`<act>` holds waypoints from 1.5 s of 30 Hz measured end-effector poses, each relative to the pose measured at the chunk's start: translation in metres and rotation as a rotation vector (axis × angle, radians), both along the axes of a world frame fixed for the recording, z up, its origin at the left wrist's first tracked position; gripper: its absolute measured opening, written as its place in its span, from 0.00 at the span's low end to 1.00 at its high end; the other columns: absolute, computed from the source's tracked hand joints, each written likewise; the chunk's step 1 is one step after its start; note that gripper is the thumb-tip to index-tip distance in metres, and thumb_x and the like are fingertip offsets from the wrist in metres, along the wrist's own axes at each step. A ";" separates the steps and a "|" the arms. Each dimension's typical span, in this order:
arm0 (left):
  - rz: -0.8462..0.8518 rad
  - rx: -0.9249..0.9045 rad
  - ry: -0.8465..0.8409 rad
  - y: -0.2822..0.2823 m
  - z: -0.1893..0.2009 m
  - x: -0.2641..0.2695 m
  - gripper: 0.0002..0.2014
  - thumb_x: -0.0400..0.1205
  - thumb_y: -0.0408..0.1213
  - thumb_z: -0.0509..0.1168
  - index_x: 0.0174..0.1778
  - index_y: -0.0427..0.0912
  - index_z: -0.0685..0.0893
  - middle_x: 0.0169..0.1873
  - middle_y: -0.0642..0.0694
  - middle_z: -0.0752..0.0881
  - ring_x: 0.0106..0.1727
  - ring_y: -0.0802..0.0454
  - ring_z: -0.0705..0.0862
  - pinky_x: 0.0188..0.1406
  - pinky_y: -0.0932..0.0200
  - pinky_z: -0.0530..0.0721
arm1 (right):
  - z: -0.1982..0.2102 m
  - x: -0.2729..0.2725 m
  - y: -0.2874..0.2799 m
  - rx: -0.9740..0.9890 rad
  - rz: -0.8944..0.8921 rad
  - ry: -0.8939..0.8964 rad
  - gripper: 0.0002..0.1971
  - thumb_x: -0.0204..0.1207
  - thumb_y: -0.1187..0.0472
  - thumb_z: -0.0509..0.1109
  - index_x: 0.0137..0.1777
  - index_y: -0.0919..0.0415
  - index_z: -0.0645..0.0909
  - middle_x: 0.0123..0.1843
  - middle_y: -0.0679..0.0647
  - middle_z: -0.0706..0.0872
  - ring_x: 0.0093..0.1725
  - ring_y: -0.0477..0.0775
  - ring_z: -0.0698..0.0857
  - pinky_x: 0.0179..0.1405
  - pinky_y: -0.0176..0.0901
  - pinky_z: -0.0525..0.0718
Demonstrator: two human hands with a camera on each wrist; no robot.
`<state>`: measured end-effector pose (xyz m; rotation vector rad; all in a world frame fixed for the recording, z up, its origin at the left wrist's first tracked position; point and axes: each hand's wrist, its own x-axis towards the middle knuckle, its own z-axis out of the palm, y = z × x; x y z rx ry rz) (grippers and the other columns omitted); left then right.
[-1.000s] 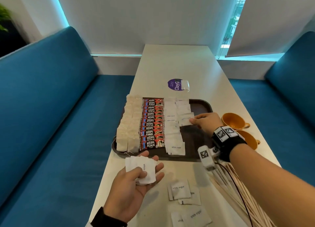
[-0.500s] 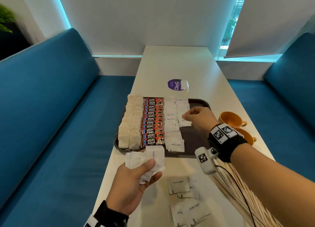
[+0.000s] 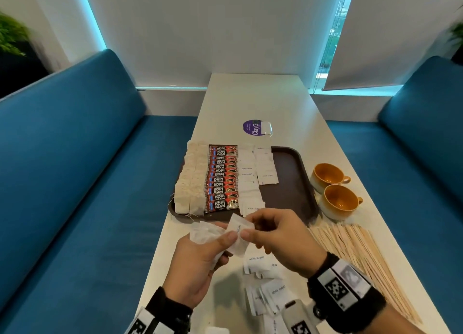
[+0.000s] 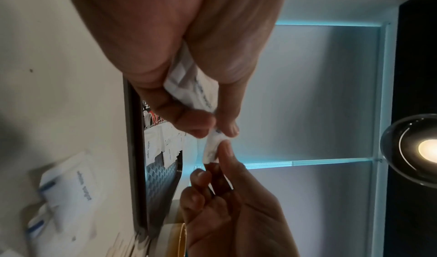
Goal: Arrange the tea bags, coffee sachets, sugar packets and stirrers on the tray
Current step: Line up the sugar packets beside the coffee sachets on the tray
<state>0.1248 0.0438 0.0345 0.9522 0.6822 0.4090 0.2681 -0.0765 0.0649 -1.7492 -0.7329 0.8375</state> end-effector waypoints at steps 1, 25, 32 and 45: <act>0.001 0.009 0.007 0.001 -0.001 0.001 0.10 0.69 0.33 0.80 0.46 0.38 0.93 0.40 0.35 0.90 0.32 0.49 0.81 0.29 0.60 0.80 | 0.000 0.003 0.001 -0.021 0.034 -0.004 0.11 0.74 0.65 0.82 0.55 0.59 0.89 0.37 0.57 0.88 0.31 0.44 0.83 0.31 0.32 0.81; 0.056 -0.277 0.000 0.030 -0.035 0.022 0.14 0.86 0.19 0.57 0.66 0.26 0.80 0.56 0.25 0.90 0.59 0.27 0.89 0.61 0.38 0.89 | -0.075 0.201 0.085 -0.559 -0.323 -0.243 0.14 0.69 0.53 0.86 0.48 0.59 0.89 0.48 0.56 0.91 0.50 0.57 0.89 0.56 0.53 0.90; 0.049 -0.144 0.017 0.023 -0.017 0.017 0.15 0.80 0.28 0.71 0.63 0.33 0.86 0.54 0.34 0.92 0.55 0.36 0.92 0.46 0.43 0.94 | -0.026 0.127 0.063 -0.196 -0.198 -0.108 0.15 0.76 0.51 0.80 0.49 0.63 0.86 0.37 0.52 0.87 0.32 0.47 0.83 0.34 0.39 0.83; 0.073 -0.335 -0.059 0.013 -0.011 0.015 0.15 0.88 0.32 0.60 0.66 0.28 0.83 0.59 0.27 0.89 0.55 0.28 0.89 0.53 0.43 0.92 | -0.019 0.075 0.016 -0.025 -0.227 0.150 0.13 0.73 0.69 0.80 0.56 0.71 0.88 0.52 0.71 0.91 0.45 0.64 0.91 0.44 0.46 0.94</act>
